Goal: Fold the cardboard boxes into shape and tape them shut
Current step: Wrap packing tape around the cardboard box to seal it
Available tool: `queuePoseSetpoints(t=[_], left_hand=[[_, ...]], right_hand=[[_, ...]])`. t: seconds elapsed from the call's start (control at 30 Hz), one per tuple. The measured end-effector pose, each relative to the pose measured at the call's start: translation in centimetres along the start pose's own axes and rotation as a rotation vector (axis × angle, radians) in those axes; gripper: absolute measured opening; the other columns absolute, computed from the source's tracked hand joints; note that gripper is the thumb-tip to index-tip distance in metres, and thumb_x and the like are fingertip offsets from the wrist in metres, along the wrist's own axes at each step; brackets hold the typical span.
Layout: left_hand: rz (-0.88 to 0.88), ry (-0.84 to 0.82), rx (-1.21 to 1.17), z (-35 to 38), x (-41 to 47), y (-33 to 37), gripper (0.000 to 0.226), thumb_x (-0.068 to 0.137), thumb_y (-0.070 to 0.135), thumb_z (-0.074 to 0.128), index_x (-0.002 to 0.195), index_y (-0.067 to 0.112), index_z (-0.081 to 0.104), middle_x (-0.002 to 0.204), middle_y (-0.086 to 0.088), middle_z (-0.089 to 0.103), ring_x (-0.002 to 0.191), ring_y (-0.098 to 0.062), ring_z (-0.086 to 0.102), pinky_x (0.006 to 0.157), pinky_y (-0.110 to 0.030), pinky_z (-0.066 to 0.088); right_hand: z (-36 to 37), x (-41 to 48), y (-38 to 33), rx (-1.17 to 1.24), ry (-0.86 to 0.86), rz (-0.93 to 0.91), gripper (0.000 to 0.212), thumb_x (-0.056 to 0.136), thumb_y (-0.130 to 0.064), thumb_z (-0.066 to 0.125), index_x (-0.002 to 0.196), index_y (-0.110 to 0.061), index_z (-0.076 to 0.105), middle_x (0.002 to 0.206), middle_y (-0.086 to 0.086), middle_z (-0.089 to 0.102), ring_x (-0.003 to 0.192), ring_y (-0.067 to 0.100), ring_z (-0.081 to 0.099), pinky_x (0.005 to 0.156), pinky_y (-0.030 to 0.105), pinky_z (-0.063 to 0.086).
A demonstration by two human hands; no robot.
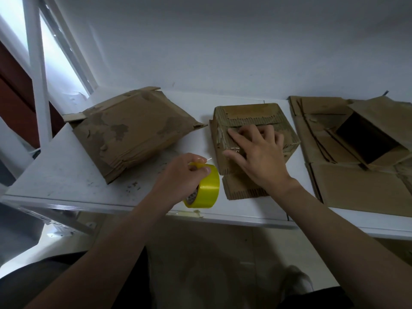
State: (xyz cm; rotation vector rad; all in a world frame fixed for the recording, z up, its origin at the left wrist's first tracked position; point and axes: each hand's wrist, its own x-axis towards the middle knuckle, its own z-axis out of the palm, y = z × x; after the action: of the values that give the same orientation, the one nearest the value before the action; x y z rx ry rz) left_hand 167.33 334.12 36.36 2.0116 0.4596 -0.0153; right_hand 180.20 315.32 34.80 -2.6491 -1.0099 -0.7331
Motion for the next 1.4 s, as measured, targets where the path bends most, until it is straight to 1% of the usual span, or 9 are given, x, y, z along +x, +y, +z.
queuePoseSetpoints(t=[0.33, 0.63, 0.87, 1.0, 1.07, 1.17, 1.23, 1.3, 1.4], left_hand=[[-0.013, -0.007, -0.01, 0.2, 0.0, 0.0, 0.012, 0.092, 0.04, 0.067, 0.091, 0.049, 0.059, 0.105, 0.025, 0.055, 0.103, -0.011, 0.06, 0.095, -0.05, 0.055], [-0.001, -0.01, -0.032, 0.1, 0.1, 0.0, 0.011, 0.092, 0.04, 0.067, 0.091, 0.049, 0.06, 0.104, 0.024, 0.054, 0.102, -0.009, 0.059, 0.095, -0.049, 0.055], [0.015, 0.0, -0.099, 0.0, -0.5, 0.8, 0.012, 0.093, 0.037, 0.068, 0.098, 0.047, 0.064, 0.109, 0.021, 0.057, 0.103, -0.016, 0.062, 0.092, -0.052, 0.056], [0.015, -0.044, -0.194, 0.4, -0.9, 1.8, 0.02, 0.096, 0.025, 0.066, 0.103, 0.044, 0.065, 0.117, 0.005, 0.059, 0.098, -0.026, 0.068, 0.082, -0.05, 0.062], [0.033, -0.068, -0.22, 0.7, -1.0, 2.3, 0.023, 0.097, 0.022, 0.065, 0.11, 0.04, 0.065, 0.116, -0.001, 0.062, 0.09, -0.028, 0.071, 0.075, -0.046, 0.064], [0.103, -0.115, -0.247, 1.1, -1.4, 3.0, 0.025, 0.099, 0.017, 0.062, 0.114, 0.037, 0.064, 0.113, -0.002, 0.065, 0.086, -0.023, 0.071, 0.063, -0.031, 0.062], [0.158, -0.129, -0.256, 1.5, -1.7, 3.5, 0.027, 0.1, 0.016, 0.06, 0.114, 0.039, 0.062, 0.112, 0.002, 0.063, 0.091, -0.019, 0.069, 0.061, -0.025, 0.059], [0.214, -0.133, -0.269, 2.0, -2.0, 4.0, 0.029, 0.101, 0.014, 0.058, 0.114, 0.04, 0.058, 0.112, 0.008, 0.061, 0.092, -0.012, 0.068, 0.061, -0.023, 0.059], [0.299, -0.162, -0.259, 2.5, -2.1, 4.4, 0.031, 0.102, 0.01, 0.055, 0.115, 0.038, 0.054, 0.112, 0.008, 0.058, 0.091, 0.003, 0.066, 0.061, -0.022, 0.058]], right_hand=[[1.8, 0.3, -2.5, -0.074, 0.04, 0.136, 0.066, 0.075, -0.062, 0.062, 0.133, -0.03, 0.061, 0.122, 0.002, 0.055, 0.106, 0.033, 0.045, 0.09, 0.048, 0.034], [1.3, 0.6, -3.1, -0.076, 0.064, 0.158, 0.053, 0.09, -0.055, 0.052, 0.131, -0.022, 0.063, 0.12, 0.006, 0.056, 0.106, 0.033, 0.047, 0.088, 0.047, 0.033], [-0.5, 0.2, 0.2, 0.211, -0.086, 0.107, 0.061, 0.082, -0.04, 0.059, 0.139, -0.019, 0.06, 0.127, 0.009, 0.053, 0.115, 0.033, 0.043, 0.104, 0.047, 0.03], [-1.7, -0.6, 2.0, 0.236, -0.029, 0.106, 0.054, 0.088, -0.023, 0.067, 0.139, -0.01, 0.057, 0.131, 0.013, 0.055, 0.119, 0.036, 0.044, 0.106, 0.051, 0.036], [-2.6, -1.0, 2.0, 0.32, 0.024, 0.104, 0.051, 0.09, -0.032, 0.07, 0.137, -0.018, 0.059, 0.132, 0.005, 0.052, 0.118, 0.028, 0.039, 0.102, 0.044, 0.036], [-4.3, -0.8, 1.4, 0.554, 0.009, 0.097, 0.046, 0.088, -0.055, 0.064, 0.128, -0.033, 0.065, 0.123, -0.011, 0.051, 0.113, 0.011, 0.035, 0.097, 0.032, 0.035], [-5.2, -0.6, 1.2, 0.694, -0.159, 0.116, 0.047, 0.083, -0.061, 0.066, 0.124, -0.039, 0.067, 0.118, -0.017, 0.053, 0.114, 0.01, 0.037, 0.097, 0.021, 0.033], [-5.7, -0.6, 1.0, 0.755, -0.328, 0.136, 0.035, 0.083, -0.054, 0.073, 0.116, -0.046, 0.068, 0.117, -0.018, 0.058, 0.117, 0.01, 0.039, 0.093, 0.017, 0.03], [-6.3, -0.4, 0.7, 0.92, -0.333, 0.194, 0.02, 0.086, -0.033, 0.078, 0.096, -0.049, 0.07, 0.107, -0.013, 0.067, 0.109, 0.008, 0.054, 0.087, 0.019, 0.04]])
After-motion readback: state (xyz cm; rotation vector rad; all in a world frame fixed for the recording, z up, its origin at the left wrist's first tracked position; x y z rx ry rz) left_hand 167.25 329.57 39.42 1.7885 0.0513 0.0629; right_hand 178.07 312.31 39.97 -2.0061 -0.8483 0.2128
